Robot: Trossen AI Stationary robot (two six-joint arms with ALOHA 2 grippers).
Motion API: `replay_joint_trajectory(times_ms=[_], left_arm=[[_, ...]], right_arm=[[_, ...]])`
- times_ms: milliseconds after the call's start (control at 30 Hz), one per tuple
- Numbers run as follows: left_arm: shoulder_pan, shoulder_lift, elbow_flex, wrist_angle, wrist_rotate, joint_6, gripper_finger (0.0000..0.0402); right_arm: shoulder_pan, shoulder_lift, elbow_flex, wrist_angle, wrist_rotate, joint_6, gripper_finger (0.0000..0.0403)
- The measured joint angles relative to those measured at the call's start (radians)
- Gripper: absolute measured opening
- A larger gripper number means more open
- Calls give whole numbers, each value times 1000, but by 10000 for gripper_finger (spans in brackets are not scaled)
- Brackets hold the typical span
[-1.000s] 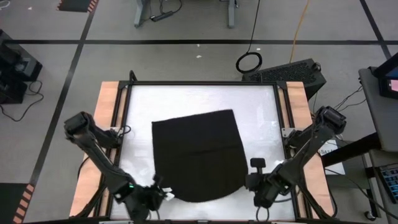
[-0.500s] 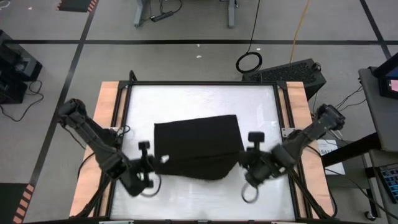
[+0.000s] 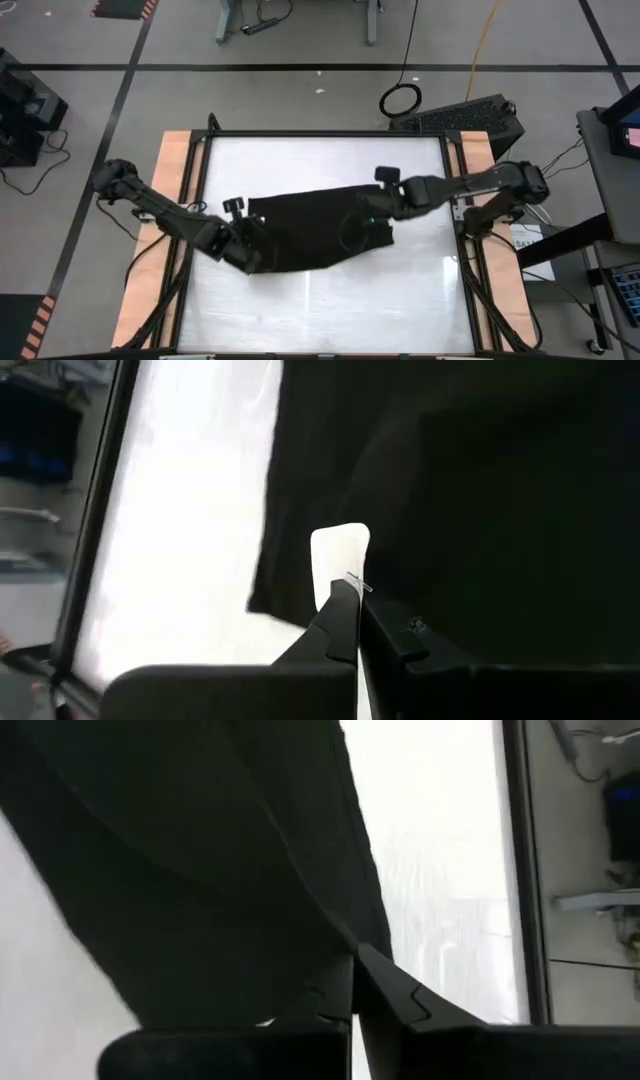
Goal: Roll napkin
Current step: Roll the black napkin
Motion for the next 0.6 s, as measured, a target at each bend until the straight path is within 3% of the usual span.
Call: replay_joint_trajectory(times_ms=[267, 600], left_arm=[[193, 1, -159, 138, 104, 112, 0], [351, 0, -239, 210, 14, 172, 0]], right_arm=[[-165, -1, -113, 147, -89, -116, 0], [-292, -1, -313, 278, -134, -165, 0]])
